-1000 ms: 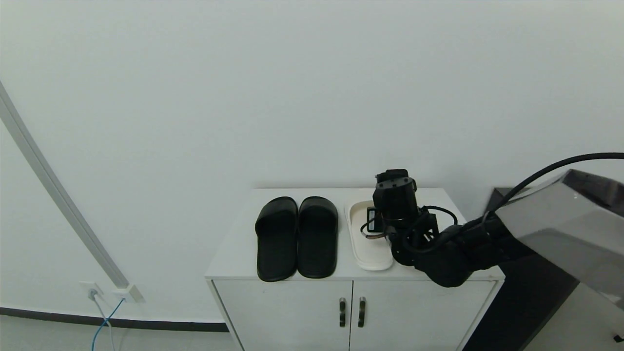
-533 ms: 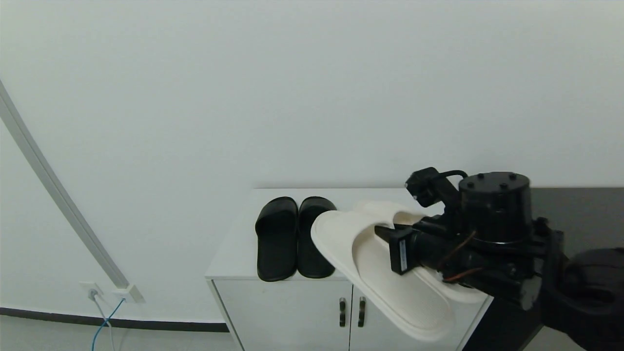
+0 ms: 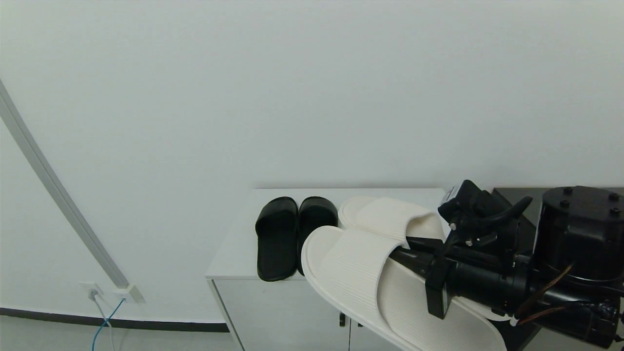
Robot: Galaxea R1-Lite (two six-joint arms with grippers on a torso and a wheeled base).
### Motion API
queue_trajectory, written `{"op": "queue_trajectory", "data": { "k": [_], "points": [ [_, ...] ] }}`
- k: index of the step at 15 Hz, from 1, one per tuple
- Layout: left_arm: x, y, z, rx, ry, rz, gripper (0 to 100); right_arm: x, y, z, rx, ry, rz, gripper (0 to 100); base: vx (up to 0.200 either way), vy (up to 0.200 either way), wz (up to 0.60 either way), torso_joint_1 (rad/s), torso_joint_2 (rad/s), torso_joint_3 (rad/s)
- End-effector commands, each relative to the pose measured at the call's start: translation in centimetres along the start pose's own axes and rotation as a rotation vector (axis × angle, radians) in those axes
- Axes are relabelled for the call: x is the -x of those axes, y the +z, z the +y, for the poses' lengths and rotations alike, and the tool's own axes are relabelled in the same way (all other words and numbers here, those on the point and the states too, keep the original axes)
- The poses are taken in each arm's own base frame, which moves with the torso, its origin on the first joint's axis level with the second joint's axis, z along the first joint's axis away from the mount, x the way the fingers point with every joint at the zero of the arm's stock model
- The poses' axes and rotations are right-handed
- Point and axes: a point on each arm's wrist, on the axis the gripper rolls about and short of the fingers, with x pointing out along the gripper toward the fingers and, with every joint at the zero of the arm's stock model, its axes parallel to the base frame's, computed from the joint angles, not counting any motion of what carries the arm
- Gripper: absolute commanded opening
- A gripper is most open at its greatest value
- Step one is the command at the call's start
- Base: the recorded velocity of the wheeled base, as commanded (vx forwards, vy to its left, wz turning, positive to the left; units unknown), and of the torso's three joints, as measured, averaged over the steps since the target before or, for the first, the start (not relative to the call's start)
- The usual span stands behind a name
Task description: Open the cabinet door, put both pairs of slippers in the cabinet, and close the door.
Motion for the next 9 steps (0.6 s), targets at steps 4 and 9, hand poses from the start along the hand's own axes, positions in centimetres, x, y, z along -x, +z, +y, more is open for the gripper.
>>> {"op": "queue_trajectory", "data": {
  "k": [4,9],
  "points": [
    [-0.01,0.01,0.00,-0.001,0.002,0.001,0,-0.32,-0.54,0.04,-0.003,0.018,0.017,0,-0.050,0.000,0.00,-0.001,0.00,-0.001],
    [-0.01,0.01,0.00,0.002,0.002,0.001,0,-0.41,-1.00,0.06,-0.007,0.019,0.037,0,-0.200,0.000,0.00,0.003,0.00,0.001]
  ]
}}
